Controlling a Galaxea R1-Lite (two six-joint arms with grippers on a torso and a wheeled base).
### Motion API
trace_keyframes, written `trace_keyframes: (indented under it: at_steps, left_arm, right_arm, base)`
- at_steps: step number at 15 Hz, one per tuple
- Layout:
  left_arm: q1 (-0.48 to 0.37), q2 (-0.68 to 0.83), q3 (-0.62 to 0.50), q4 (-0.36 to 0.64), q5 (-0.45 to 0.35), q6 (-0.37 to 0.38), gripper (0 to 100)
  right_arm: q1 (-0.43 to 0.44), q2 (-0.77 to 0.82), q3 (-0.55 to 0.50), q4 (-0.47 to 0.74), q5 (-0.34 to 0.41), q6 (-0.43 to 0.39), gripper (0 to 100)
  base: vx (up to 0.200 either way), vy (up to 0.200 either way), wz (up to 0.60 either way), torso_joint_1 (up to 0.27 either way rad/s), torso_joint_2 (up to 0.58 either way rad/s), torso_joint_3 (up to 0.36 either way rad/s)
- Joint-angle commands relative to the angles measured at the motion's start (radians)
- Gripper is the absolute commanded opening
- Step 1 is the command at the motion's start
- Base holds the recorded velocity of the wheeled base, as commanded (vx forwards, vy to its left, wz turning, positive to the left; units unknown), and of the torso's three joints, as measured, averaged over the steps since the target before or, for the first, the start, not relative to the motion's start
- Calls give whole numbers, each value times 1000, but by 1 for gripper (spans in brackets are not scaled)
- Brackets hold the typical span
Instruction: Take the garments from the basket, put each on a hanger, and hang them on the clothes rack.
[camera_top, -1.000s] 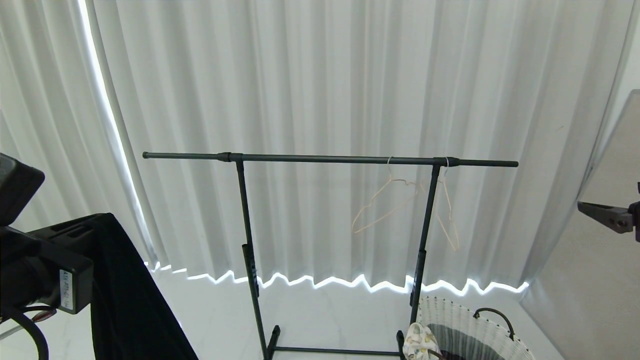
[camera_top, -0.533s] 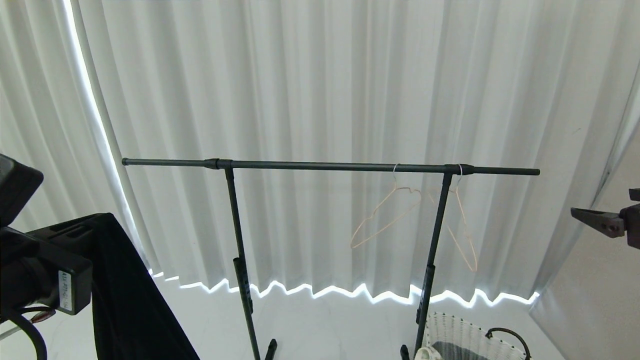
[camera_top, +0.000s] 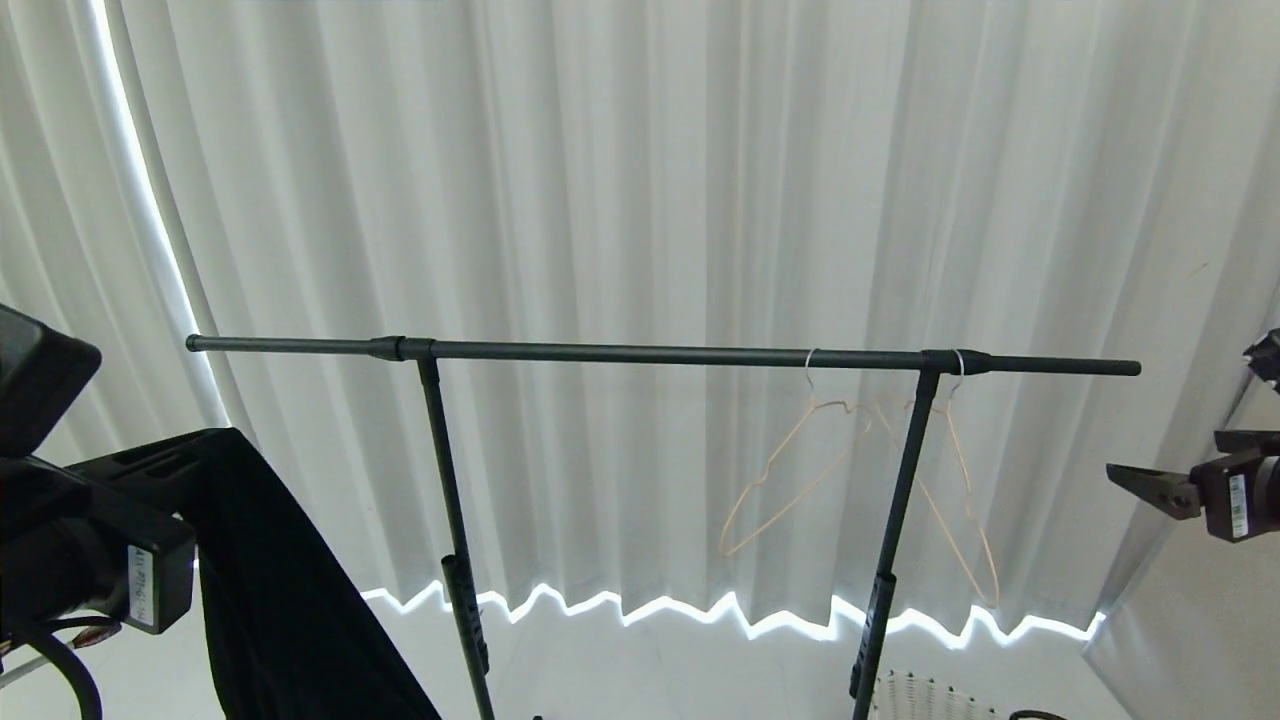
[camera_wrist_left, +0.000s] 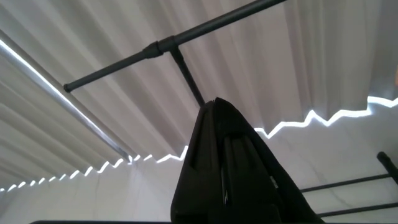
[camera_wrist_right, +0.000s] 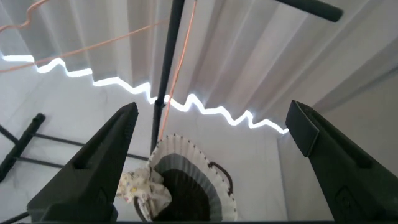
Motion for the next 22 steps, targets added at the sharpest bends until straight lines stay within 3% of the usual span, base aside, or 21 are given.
trace_keyframes:
  at_steps: [1,4,9,13,18,22]
  left_arm:
    - [-15,5,-4,1,0,0,0]
    - [-26,5,-6,1,2,0,0]
    - [-26,6,-12,-1,0,-1,0]
    - [-26,2,-7,-1,0,-4,0]
    - [-27,-12,-7,-24,-50,-10,0]
    - [-26,-11,2,-49,-85,-10,0]
  right_arm:
    - [0,48,55,-22,1,44,100]
    - [0,118,92,-71,1,76,100]
    - [5,224,201,-257,-2,76,100]
    - [5,342,278,-442,-6,78,100]
    - [6,425,294,-484,-6,125,100]
    - [6,543,374,-673,-9,162,100]
  base:
    - [200,0,0,7,2,12]
    - [200,0,0,2,-1,2]
    - [200,0,0,1,2,4]
    - [0,0,0,0,0,0]
    - [0,0,0,0,0,0]
    - [0,0,0,0,0,0]
